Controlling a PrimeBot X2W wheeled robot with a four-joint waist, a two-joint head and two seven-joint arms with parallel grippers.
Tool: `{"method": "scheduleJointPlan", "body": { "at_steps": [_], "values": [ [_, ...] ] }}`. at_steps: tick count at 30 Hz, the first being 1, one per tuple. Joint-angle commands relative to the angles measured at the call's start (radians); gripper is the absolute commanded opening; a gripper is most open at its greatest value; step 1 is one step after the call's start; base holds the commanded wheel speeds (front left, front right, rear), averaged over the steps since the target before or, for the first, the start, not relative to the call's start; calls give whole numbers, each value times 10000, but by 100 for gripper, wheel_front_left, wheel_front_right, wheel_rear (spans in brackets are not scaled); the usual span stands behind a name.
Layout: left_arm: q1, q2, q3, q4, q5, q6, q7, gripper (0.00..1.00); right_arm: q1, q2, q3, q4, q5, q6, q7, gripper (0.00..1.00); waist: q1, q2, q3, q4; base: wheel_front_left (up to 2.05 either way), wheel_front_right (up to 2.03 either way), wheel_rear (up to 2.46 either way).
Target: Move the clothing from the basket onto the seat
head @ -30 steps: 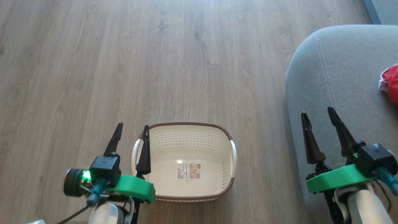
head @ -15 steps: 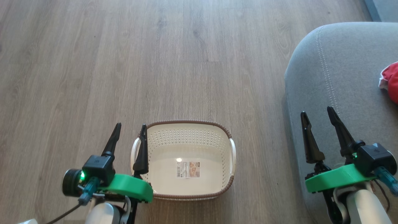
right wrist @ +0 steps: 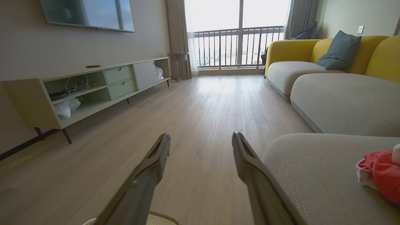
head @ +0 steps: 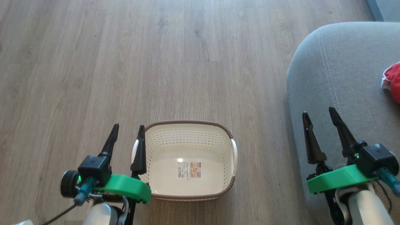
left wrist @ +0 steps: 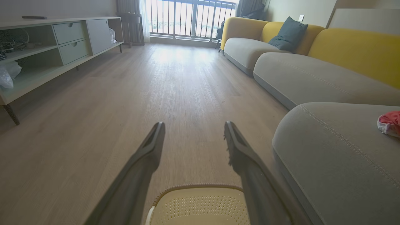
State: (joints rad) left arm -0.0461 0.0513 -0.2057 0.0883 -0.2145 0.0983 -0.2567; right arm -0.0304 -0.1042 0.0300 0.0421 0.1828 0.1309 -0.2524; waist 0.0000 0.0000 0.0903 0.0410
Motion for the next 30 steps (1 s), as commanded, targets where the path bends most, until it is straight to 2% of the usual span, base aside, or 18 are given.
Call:
{"method": "scheduleJointPlan", "body": {
  "at_steps": [1,10,11,15,30],
  "values": [
    [-354,-11,354,-250,-56,-75,-51,100,-353,-35,170,-320,-76,-2,-93,100,0,0,8,0,0,0,0],
    [-412,-11,379,-110,-194,-140,-51,100,-423,-2,229,-302,-71,-2,-93,100,0,0,71,9,0,0,0],
    [-4,-2,51,206,-162,-131,0,0,-14,18,23,0,1,0,0,0,0,0,72,9,0,0,0],
    [231,0,35,767,-181,-134,15,0,133,45,103,579,37,0,34,0,0,0,75,11,0,0,0],
    [153,103,250,837,-1847,-365,315,0,42,10,52,729,1740,0,343,0,0,0,-31,-36,0,0,0]
  ]
}}
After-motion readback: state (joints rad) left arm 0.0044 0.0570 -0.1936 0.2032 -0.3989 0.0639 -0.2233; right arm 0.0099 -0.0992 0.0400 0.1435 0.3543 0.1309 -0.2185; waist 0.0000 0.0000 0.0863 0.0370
